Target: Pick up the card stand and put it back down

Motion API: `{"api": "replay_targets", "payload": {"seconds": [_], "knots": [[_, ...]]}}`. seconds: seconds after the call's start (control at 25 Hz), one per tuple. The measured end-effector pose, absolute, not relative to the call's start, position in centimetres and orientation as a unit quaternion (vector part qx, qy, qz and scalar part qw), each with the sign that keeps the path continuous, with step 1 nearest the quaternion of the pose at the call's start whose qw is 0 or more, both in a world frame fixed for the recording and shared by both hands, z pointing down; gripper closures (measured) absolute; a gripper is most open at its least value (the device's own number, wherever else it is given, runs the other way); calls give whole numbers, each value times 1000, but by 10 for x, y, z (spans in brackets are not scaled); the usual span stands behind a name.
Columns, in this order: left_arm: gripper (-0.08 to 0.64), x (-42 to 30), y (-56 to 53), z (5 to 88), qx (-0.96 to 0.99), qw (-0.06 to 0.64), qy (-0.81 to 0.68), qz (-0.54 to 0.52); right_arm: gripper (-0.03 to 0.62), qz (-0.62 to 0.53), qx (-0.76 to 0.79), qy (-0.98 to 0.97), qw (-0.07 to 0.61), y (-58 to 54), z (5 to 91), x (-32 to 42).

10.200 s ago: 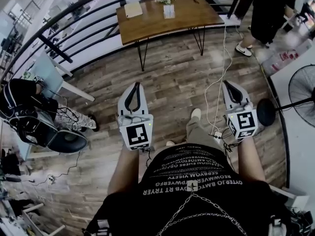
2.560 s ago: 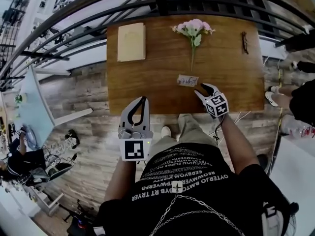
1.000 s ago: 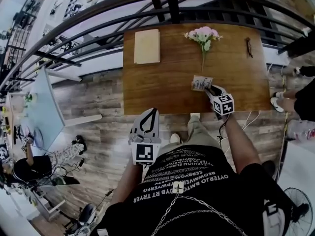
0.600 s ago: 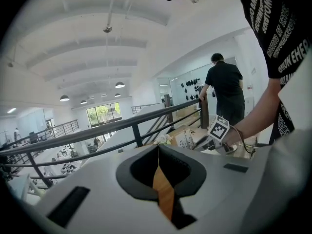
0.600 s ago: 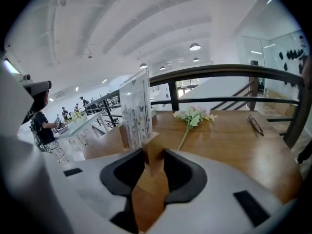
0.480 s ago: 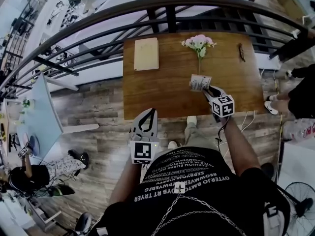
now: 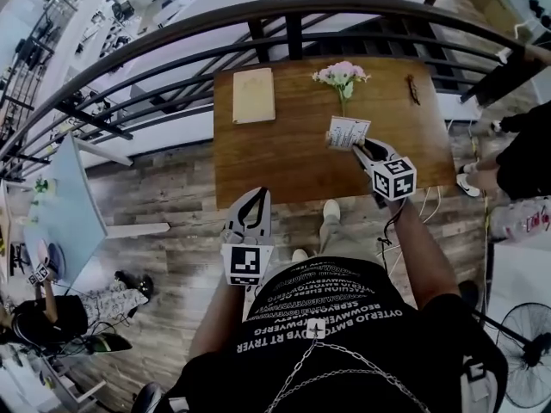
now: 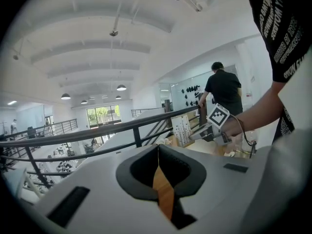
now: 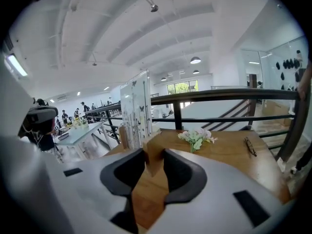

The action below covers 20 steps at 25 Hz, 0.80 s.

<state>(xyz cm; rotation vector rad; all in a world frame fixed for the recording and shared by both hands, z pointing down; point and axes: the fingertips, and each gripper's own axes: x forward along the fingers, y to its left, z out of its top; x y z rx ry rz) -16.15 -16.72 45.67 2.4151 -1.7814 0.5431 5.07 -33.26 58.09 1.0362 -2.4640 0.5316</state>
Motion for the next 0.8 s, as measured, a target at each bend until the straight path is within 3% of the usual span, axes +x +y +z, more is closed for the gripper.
{"api": "replay_targets", "payload": {"seconds": [0.8], "knots": [[531, -148, -150, 441, 807, 27, -565, 171, 465, 116, 384, -903, 156, -319, 479, 47]]}}
